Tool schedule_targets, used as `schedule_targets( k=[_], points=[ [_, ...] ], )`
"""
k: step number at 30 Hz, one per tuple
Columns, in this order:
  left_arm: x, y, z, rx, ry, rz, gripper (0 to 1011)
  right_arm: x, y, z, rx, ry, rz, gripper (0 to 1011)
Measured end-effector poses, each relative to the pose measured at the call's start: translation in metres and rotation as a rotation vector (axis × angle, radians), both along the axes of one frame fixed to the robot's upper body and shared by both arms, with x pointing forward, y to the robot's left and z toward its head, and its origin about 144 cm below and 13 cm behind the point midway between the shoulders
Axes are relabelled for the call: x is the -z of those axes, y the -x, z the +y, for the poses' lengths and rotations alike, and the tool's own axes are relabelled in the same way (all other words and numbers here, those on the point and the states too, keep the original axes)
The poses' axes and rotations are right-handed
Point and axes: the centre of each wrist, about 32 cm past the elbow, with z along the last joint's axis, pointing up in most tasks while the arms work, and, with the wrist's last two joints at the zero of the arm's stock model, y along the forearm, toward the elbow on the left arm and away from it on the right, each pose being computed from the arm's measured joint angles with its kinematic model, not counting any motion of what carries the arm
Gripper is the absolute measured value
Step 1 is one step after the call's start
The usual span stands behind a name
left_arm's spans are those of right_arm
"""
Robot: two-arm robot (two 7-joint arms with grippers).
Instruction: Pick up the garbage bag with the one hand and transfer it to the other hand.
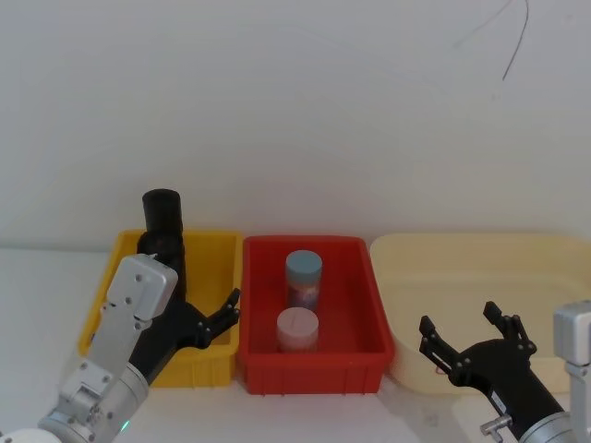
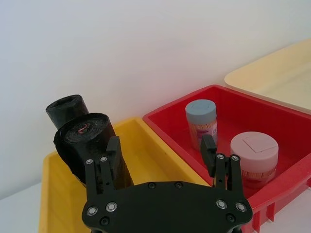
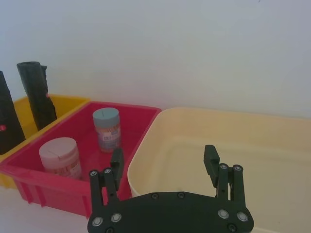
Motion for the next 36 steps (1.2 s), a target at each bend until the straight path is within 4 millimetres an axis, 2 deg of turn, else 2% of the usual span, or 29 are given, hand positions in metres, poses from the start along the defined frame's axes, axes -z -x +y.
schedule_targets(
  k=[36],
  points=[
    [0.0000,0.0000,0.0000,0.000,0.000,0.000,1002,0.0000,0.0000,0.0000,0.000,0.000,0.000,1001]
  ],
)
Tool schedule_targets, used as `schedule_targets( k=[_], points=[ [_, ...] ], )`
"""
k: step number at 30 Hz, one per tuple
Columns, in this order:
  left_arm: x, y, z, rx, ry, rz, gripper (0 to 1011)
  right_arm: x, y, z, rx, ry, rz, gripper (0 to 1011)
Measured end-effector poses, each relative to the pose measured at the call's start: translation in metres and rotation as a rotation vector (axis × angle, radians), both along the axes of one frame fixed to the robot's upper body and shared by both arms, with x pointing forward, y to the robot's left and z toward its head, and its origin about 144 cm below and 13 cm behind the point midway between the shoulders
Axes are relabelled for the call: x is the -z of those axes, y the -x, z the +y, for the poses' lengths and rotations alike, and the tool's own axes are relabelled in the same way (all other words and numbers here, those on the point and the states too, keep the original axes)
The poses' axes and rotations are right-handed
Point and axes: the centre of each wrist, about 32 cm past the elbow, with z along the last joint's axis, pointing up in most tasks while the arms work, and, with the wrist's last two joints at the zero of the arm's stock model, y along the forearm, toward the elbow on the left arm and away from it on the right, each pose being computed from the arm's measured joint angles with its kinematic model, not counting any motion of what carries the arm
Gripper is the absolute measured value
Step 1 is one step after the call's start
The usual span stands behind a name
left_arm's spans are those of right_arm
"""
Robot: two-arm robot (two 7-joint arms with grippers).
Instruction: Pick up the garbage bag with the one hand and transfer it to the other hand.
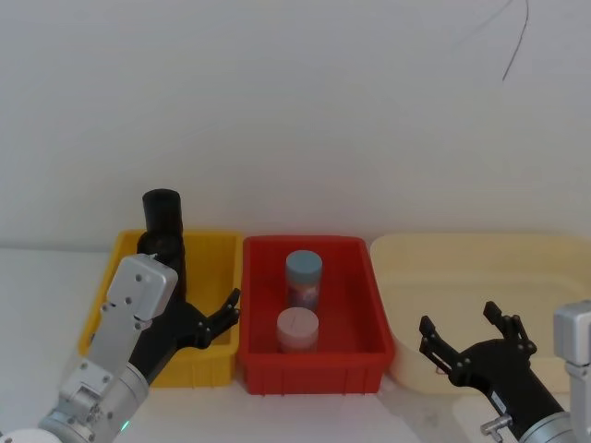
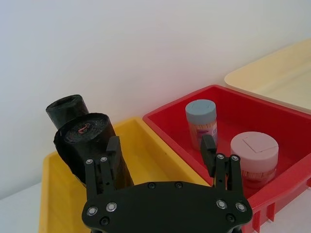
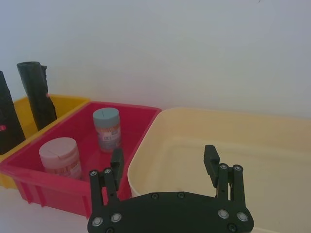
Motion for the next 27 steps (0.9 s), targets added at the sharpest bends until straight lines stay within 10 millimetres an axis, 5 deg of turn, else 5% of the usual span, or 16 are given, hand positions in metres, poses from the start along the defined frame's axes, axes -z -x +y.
schedule_targets(
  k=[27],
  points=[
    [0.0000,0.0000,0.0000,0.000,0.000,0.000,1001,0.0000,0.0000,0.0000,0.000,0.000,0.000,1001]
  ],
)
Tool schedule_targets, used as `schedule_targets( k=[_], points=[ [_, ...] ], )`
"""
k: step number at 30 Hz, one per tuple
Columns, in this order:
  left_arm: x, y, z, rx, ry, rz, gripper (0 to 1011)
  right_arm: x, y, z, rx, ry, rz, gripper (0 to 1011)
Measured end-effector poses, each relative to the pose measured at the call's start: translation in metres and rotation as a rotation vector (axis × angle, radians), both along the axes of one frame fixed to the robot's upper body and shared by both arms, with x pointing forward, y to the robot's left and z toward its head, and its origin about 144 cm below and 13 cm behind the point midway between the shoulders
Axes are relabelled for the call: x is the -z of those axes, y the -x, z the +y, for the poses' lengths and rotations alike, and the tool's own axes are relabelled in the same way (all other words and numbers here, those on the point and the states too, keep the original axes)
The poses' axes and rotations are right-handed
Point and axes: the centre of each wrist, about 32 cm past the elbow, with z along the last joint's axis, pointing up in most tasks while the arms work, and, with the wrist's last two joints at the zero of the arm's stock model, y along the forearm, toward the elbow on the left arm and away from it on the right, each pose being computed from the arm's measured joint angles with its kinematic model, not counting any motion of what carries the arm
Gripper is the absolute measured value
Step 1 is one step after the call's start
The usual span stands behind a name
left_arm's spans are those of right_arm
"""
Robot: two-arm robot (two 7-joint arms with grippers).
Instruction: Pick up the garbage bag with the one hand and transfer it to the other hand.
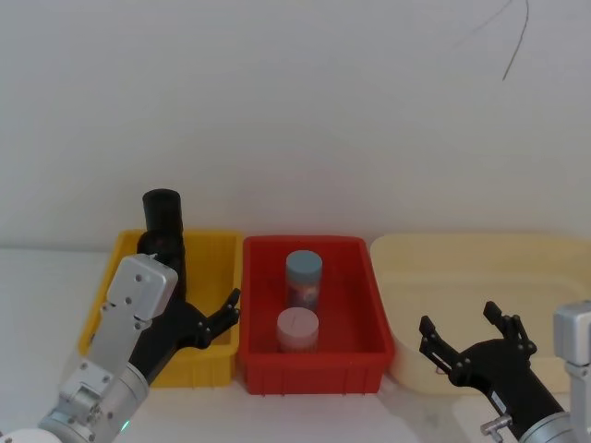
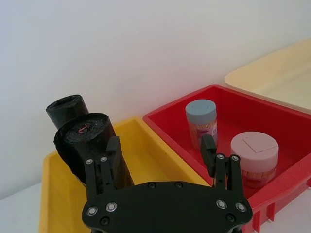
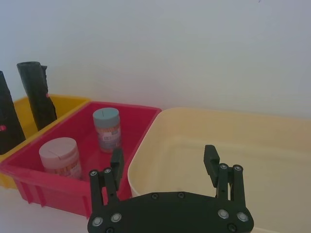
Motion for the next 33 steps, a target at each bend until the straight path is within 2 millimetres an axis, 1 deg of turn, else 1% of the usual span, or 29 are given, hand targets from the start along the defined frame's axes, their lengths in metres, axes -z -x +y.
schedule_targets(
  k=[27,33],
  points=[
    [0.0000,0.0000,0.0000,0.000,0.000,0.000,1001,0.0001,-0.0001,0.0000,0.000,0.001,0.000,1001],
    [0.0000,0.0000,0.0000,0.000,0.000,0.000,1001,-0.0022,-0.0066,-0.0015,-0.030,0.027,-0.001,1001]
  ],
)
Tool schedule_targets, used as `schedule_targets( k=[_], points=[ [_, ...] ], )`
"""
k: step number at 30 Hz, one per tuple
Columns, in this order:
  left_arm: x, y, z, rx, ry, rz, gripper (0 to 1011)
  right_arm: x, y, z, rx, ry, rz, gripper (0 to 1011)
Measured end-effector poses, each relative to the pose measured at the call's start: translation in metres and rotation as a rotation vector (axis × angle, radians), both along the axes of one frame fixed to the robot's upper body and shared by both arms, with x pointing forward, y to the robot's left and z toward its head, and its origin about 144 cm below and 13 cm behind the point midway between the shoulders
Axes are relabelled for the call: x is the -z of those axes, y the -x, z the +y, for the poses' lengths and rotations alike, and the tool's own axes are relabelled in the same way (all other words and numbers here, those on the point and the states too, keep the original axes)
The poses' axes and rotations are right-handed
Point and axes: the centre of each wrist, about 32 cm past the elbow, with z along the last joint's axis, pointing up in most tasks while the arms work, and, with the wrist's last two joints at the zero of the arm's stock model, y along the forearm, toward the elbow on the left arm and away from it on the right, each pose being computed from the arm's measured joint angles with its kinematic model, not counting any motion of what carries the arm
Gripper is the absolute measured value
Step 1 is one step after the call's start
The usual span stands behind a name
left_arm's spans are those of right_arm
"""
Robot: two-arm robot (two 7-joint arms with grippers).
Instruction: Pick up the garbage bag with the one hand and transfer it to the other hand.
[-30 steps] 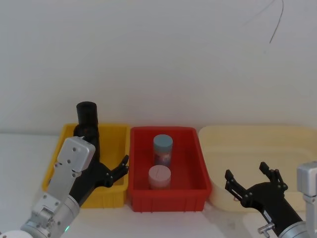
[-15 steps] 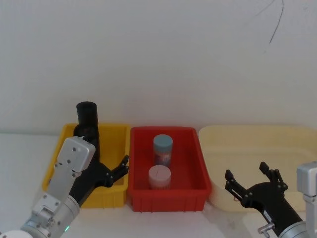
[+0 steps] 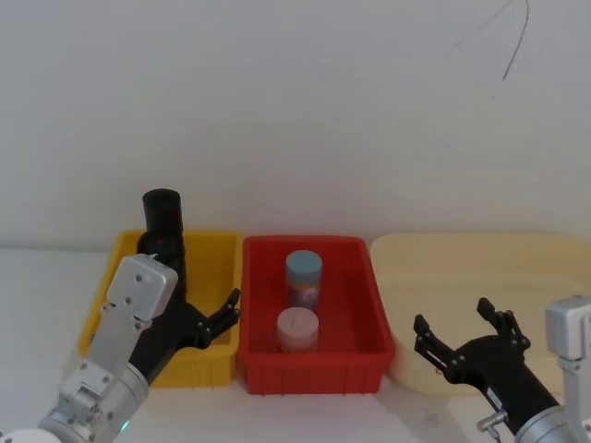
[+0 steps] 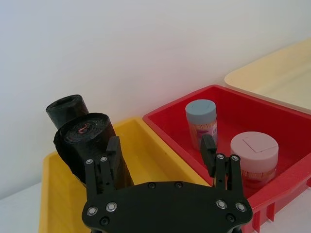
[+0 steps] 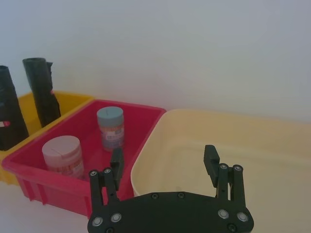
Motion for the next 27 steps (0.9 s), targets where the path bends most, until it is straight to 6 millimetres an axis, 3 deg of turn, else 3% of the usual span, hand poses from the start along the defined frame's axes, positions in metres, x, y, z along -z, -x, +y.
schedule_targets(
  k=[15,27],
  points=[
    [0.000,0.000,0.000,0.000,0.000,0.000,1001,-0.016,-0.033,-0.005,-0.154,0.085,0.012,1001],
    [0.000,0.000,0.000,0.000,0.000,0.000,1001,-0.045,-0.061,-0.009,-0.343,0.097,0.096,1001]
  ],
)
